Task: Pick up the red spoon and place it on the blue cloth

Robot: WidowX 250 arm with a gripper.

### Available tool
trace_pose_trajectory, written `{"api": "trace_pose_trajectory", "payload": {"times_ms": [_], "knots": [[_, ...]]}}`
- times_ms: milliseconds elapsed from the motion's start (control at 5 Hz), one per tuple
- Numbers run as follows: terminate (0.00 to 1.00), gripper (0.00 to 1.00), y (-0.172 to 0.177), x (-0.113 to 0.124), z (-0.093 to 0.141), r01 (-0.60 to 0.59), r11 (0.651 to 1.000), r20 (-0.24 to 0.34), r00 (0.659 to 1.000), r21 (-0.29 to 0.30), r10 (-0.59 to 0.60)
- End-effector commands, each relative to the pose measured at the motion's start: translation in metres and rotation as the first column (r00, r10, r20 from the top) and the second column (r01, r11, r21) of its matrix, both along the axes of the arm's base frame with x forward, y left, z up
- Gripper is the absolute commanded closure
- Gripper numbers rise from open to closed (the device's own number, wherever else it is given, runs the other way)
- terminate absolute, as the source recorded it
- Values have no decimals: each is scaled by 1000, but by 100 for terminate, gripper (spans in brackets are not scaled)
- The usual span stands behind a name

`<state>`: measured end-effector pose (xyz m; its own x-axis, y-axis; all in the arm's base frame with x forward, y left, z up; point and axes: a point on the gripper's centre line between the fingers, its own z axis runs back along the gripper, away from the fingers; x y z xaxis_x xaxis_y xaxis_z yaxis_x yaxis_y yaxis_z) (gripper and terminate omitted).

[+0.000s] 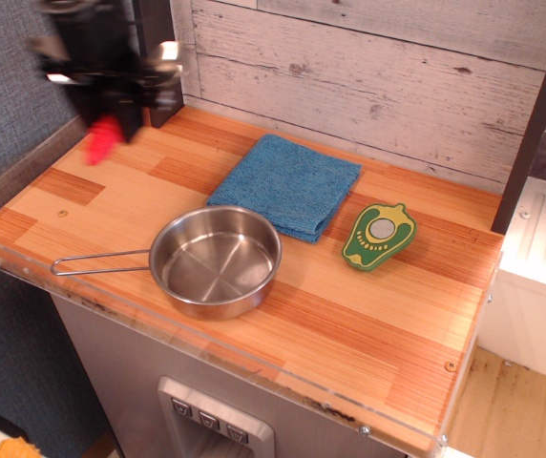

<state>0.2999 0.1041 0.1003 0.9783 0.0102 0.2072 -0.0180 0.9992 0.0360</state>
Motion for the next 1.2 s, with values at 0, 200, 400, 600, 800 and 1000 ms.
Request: {"api": "trace_pose_trajectory", "payload": {"times_ms": [0,200,400,600,800,1000], "knots": [[0,100,-45,34,-14,59,998,7,998,-12,-59],[0,100,-50,43,-31,34,999,-12,999,-18,-34],[0,100,-55,49,-45,14,999,-34,999,-34,-16],[0,100,-65,54,-51,17,999,-41,999,-51,-19],[0,100,-76,55,-54,36,997,-45,998,-68,-39],[0,100,-84,54,-56,55,996,-49,997,-72,-59]]}}
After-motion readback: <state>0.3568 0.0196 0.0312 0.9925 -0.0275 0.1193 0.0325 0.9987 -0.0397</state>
